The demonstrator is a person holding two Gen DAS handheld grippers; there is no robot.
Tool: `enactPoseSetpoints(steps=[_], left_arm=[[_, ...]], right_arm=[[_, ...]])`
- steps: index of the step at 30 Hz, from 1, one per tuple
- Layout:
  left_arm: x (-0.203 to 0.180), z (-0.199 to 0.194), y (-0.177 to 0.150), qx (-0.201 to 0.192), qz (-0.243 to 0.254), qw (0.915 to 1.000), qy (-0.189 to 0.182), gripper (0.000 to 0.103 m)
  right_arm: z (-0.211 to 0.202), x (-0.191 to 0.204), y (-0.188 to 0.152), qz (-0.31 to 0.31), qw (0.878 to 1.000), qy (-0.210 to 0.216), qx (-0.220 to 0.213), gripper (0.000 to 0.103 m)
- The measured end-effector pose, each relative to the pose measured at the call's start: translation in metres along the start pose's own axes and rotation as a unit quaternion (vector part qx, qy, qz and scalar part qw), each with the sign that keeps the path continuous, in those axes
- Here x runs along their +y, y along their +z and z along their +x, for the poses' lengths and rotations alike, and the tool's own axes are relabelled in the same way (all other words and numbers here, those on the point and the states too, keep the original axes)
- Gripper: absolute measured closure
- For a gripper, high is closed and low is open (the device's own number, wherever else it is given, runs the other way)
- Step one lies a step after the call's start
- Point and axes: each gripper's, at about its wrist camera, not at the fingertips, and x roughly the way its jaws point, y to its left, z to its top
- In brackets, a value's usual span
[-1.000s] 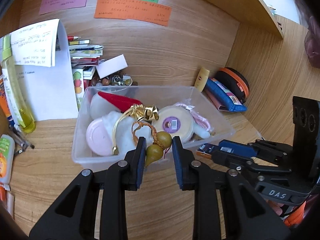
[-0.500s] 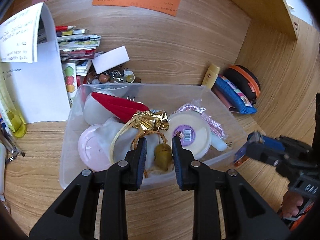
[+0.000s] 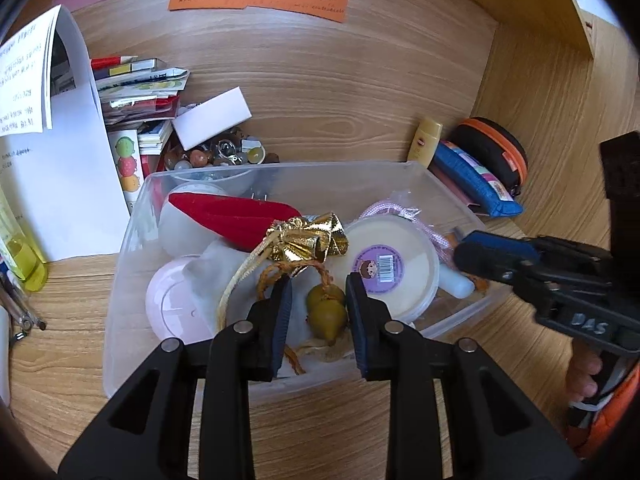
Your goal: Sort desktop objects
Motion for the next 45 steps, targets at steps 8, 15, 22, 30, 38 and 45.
enactPoseSetpoints(steps=[8, 15, 22, 30, 38, 45], left_arm=[[-0.008, -0.008, -0.003, -0.014, 0.025, 0.9996, 0.002, 0.047], [-0.009, -0.019, -0.005, -0.025, 0.028, 0.9992, 0.012, 0.042], [-0.011, -0.037, -0.007, -0.043, 0.023, 0.9984, 0.027, 0.031], [-0.019, -0.067, -0.013, -0.067, 0.029, 0.9950, 0.069, 0.012], [-0.032, -0.099, -0.019, -0.097, 0.035, 0.9897, 0.099, 0.010], [-0.041, -0.127, -0.026, -0.130, 0.024, 0.9848, 0.113, 0.007]], right_arm=[[0.000, 0.007, 0.000, -0.026, 0.999, -0.016, -0.009, 0.072], [-0.012, 0.009, -0.001, -0.025, 0.999, -0.023, -0.023, 0.054], [-0.031, 0.009, -0.005, -0.021, 0.998, -0.035, -0.038, 0.038], [-0.051, 0.015, -0.014, -0.017, 0.998, -0.037, -0.055, 0.027], [-0.076, 0.024, -0.024, -0.021, 0.997, -0.029, -0.072, 0.019], [-0.100, 0.028, -0.036, -0.010, 0.995, -0.017, -0.096, 0.013]])
